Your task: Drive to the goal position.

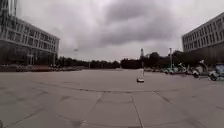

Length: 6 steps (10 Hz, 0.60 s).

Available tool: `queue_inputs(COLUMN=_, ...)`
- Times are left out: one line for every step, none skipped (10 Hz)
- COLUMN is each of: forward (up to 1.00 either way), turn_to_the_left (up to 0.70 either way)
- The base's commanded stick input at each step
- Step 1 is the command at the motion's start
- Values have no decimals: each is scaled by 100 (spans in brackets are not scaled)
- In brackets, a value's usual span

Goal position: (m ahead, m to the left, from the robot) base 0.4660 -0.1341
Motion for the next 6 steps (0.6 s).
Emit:
queue_inputs(forward=50, turn_to_the_left=0)
queue_inputs(forward=50, turn_to_the_left=0)
queue_inputs(forward=50, turn_to_the_left=0)
queue_inputs(forward=50, turn_to_the_left=0)
queue_inputs(forward=50, turn_to_the_left=0)
queue_inputs(forward=50, turn_to_the_left=0)
